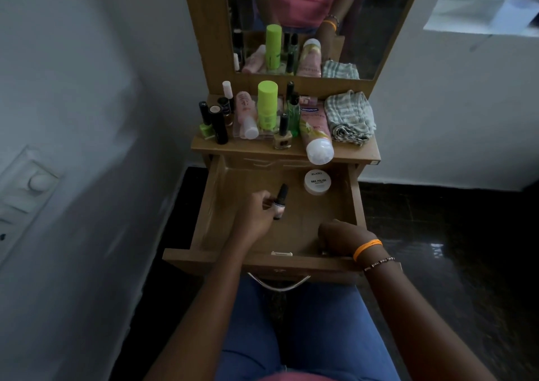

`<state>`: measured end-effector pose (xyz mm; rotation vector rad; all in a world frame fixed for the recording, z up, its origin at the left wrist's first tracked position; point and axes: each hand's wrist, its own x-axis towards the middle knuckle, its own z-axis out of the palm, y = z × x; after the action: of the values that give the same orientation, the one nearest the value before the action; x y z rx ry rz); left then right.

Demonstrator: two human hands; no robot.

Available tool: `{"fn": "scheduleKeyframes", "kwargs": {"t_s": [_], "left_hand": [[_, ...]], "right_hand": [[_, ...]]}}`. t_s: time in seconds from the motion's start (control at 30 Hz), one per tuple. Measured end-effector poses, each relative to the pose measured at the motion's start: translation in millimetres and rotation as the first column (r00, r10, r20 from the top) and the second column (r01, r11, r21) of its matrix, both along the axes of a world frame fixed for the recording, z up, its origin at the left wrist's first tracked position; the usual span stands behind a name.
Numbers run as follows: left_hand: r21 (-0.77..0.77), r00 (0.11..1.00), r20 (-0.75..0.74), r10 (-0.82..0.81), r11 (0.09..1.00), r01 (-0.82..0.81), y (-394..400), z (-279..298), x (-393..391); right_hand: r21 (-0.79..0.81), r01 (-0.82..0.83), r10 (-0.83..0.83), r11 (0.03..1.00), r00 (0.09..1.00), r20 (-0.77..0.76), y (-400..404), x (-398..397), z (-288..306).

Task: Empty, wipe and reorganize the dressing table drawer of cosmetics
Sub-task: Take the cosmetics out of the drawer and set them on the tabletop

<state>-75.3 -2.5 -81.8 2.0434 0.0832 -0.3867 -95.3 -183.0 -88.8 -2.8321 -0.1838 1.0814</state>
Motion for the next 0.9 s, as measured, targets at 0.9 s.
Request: {"fn": "scheduleKeyframes", "kwargs": {"t_s": [0.9], "left_hand": [[-0.246, 0.923, 0.212, 0.32, 0.932, -0.267, 26, 53, -4]], "right_hand": [[0.913, 0.058, -0.187, 0.404, 0.982, 0.02, 36, 29, 114]]}}
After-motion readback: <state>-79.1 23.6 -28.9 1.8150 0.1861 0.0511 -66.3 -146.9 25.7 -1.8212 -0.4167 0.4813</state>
